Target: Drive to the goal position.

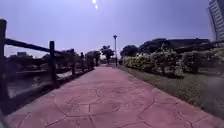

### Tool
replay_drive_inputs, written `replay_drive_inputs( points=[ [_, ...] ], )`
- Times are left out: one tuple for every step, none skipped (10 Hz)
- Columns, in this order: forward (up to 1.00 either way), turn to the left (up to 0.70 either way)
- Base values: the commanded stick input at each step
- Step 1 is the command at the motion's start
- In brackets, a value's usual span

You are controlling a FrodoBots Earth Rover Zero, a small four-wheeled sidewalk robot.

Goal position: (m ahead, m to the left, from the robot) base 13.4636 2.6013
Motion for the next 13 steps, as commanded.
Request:
replay_drive_inputs(
  points=[
    [1.00, 0.01],
    [1.00, 0.01],
    [1.00, 0.01],
    [1.00, 0.03],
    [1.00, 0.14],
    [1.00, 0.33],
    [1.00, 0.10],
    [1.00, 0.01],
    [1.00, 0.01],
    [1.00, 0.01],
    [1.00, 0.01],
    [1.00, 0.01],
    [1.00, 0.01]
  ],
)
